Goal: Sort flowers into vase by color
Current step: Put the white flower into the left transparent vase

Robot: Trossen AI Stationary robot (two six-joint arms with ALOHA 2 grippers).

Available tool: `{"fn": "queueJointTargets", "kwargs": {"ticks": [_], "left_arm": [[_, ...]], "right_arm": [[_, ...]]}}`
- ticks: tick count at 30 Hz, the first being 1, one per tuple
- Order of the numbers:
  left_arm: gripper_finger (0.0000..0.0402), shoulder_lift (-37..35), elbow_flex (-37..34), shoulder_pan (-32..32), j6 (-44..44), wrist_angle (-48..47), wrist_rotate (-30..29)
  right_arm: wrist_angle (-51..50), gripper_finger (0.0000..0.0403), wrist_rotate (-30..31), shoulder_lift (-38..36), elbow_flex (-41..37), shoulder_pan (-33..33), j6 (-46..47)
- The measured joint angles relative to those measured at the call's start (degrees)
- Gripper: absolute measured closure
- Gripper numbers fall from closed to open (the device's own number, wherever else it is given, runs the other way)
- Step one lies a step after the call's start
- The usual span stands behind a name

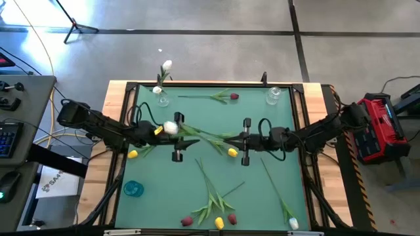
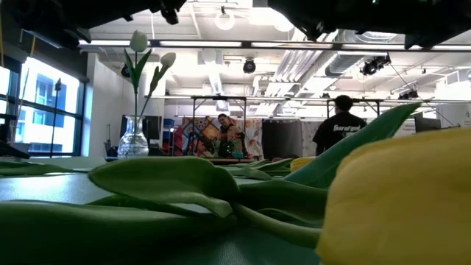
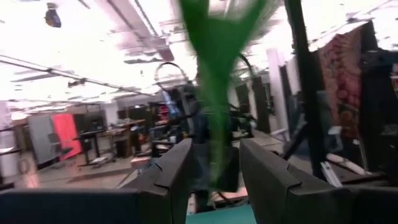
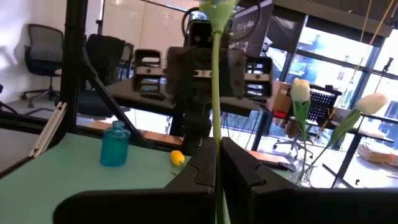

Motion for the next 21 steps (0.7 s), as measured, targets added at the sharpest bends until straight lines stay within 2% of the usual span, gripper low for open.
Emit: {"fn": "queueJointTargets", "kwargs": {"ticks": [5, 10, 21], "left_arm": [[0.0283, 1.93, 2.12, -0.02, 2.12, 0.07, 0.13], [0.0288, 2.71, 3.51, 0.05, 3.70, 0.09, 0.12], [0.0348, 2.67, 3.56, 0.20, 3.68, 0.14, -0.62]], "right_arm": [[-0.38, 0.0403, -4.17, 0.00, 0.93, -1.90, 1.99], [-1.87, 0.0403, -4.88, 0.02, 1.16, -2.04, 2.88], [-3.22, 0.0403, -4.89, 0.02, 1.18, -2.04, 4.78]]}}
